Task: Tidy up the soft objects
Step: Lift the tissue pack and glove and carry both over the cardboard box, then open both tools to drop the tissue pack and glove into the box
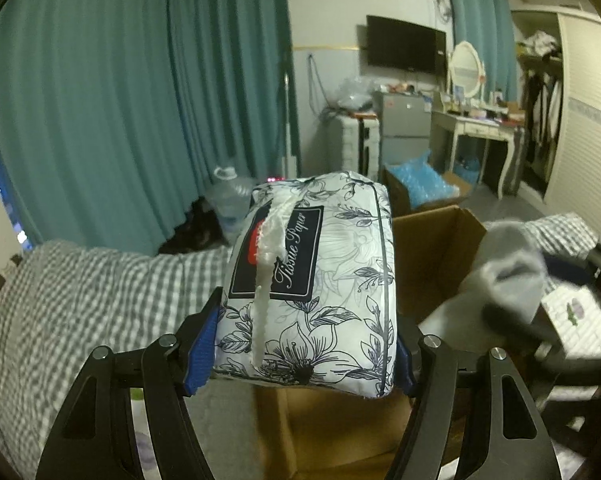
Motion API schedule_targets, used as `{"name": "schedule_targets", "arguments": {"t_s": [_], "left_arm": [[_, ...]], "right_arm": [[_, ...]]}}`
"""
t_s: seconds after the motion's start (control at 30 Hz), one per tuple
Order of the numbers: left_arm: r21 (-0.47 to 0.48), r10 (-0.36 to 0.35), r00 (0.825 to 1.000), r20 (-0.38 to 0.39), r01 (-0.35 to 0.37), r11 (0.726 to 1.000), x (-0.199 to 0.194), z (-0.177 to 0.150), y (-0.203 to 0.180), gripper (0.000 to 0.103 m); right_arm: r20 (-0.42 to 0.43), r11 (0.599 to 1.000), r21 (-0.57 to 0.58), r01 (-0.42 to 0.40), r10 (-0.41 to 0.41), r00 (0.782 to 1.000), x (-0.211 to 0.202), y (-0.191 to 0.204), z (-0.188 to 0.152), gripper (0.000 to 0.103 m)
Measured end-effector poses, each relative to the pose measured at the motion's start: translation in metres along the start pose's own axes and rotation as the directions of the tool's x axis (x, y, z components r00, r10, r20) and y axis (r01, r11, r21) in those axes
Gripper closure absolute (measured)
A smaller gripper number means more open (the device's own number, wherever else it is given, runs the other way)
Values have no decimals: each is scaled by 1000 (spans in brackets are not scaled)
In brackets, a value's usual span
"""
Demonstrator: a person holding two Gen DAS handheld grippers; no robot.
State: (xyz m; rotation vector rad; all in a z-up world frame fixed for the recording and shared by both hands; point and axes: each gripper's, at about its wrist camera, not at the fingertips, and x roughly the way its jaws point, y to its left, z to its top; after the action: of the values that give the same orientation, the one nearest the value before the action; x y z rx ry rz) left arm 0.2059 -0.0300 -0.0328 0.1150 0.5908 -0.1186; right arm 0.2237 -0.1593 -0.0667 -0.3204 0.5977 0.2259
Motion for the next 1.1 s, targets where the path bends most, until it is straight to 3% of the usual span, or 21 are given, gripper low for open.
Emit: {"name": "schedule_targets", "arguments": {"t_s": [0.2,0.33,0.5,0.6,0.77,0.93,1.1], "left_arm": [[6,0,1000,-10,0,1000,-1,1,0,34],[-4,-60,998,-33,60,998,-1,4,-4,31],[9,-49,986,-160,52,999,28,-7,-15,30],[7,-45,980,-192,48,999,36,-13,-17,30],[5,-53,985,-162,54,999,27,-13,-20,25],[-39,-90,989,-114,86,996,14,-1,-16,23],[-67,-75,995,-61,71,995,-9,8,-6,23]], "right_arm": [[-93,999,-28,-33,30,995,14,13,-19,48],[-113,999,-12,-42,40,993,16,11,-26,48],[-113,999,0,-40,40,993,17,2,-28,45],[-105,999,-7,-39,38,994,16,1,-28,41],[-75,999,-15,-39,38,996,10,3,-25,32],[-38,999,-8,-34,33,999,-4,-1,-24,31],[26,999,24,-24,23,999,-30,-10,-17,31]]}}
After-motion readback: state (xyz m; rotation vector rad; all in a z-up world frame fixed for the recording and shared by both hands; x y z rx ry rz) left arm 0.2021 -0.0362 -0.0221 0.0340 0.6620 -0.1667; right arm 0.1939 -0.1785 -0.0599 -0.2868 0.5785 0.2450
